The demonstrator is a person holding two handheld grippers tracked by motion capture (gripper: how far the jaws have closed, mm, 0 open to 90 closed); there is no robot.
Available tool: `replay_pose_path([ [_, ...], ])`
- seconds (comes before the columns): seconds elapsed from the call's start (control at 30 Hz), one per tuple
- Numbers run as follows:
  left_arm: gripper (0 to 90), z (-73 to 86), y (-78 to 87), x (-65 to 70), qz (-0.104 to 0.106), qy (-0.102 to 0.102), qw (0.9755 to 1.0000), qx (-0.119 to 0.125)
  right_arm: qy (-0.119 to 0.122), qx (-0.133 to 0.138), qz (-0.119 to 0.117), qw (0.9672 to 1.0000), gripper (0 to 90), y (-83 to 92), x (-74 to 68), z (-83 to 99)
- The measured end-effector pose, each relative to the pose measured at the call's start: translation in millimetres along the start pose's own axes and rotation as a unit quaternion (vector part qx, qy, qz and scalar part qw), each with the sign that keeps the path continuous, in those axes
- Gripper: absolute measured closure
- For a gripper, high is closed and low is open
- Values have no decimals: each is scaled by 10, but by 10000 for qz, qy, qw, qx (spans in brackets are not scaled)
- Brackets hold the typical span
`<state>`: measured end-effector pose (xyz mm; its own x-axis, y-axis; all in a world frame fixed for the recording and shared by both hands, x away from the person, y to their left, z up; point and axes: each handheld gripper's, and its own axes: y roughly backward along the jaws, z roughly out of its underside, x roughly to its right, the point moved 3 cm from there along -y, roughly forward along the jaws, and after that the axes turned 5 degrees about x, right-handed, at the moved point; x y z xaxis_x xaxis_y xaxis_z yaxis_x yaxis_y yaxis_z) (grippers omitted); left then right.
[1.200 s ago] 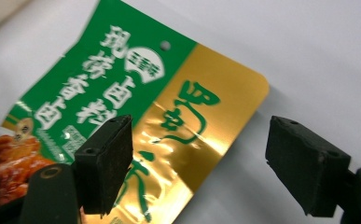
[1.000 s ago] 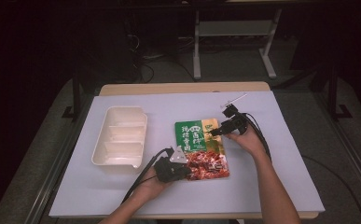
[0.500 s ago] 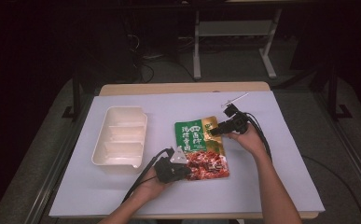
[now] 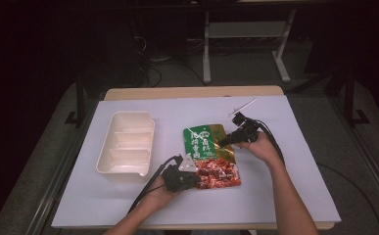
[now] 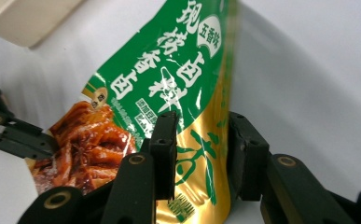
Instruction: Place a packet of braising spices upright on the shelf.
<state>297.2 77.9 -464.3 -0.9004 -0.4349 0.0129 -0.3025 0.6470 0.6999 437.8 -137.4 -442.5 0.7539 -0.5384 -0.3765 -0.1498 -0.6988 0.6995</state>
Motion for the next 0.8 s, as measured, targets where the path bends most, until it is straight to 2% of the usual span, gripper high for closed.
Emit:
replay_pose_path([
  [0.23,900,2,-1,-3,18,14,10000,16,-185,-9,-29,9998,681,-88,74,23],
  [0.37,900,3,-2,0,16,28,10000,14,-184,-13,38,9998,721,-131,87,26],
  [0.47,900,3,-3,2,15,50,10000,22,-134,47,40,9999,847,-133,74,17],
  [0.53,900,1,0,-7,-6,-20,10000,16,-67,42,66,9999,888,-113,51,4],
  [0.67,900,2,0,-1,7,2,10000,12,58,118,-98,9999,889,-59,-5,-26],
  [0.8,900,2,-1,0,1,-5,10000,15,-12,111,-342,9994,825,-84,17,-11],
])
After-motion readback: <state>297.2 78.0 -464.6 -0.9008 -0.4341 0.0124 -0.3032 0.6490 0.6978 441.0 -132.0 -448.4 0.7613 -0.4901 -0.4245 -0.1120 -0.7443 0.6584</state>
